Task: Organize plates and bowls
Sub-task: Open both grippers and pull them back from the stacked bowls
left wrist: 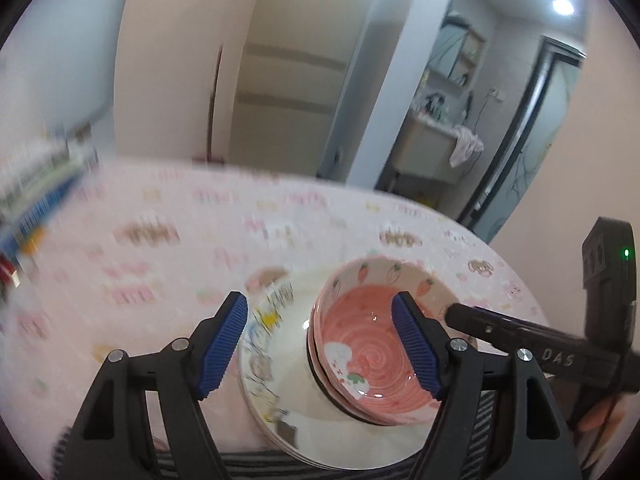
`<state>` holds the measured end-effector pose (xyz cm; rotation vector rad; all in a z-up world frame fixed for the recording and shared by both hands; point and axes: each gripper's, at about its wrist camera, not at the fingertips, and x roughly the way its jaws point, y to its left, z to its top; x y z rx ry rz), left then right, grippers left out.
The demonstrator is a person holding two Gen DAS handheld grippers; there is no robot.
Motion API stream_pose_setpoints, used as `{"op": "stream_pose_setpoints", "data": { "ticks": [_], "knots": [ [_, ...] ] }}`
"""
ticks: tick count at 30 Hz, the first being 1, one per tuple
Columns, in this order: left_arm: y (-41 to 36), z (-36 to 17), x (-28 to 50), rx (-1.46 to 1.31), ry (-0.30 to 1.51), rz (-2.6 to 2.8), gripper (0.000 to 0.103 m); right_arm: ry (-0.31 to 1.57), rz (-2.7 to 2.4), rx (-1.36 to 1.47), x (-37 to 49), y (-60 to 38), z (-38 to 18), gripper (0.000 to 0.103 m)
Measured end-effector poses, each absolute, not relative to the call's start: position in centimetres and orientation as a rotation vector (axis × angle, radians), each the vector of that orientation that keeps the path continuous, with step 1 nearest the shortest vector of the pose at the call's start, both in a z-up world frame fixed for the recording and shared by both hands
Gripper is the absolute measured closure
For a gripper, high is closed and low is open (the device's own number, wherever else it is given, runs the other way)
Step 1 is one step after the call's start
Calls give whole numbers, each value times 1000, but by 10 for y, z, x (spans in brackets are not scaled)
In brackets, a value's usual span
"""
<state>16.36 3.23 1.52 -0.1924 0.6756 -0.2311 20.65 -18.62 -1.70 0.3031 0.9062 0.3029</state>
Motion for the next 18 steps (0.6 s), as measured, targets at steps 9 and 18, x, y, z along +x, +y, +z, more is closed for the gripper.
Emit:
{"op": "stream_pose_setpoints", "data": {
  "ticks": [9, 18],
  "knots": [
    [31, 51, 89, -51, 337, -212, 17, 619, 259, 196, 136, -189, 14, 31],
    [40, 52, 40, -12, 141, -227, 0, 325, 170, 98, 84, -191, 26, 0]
  ]
}}
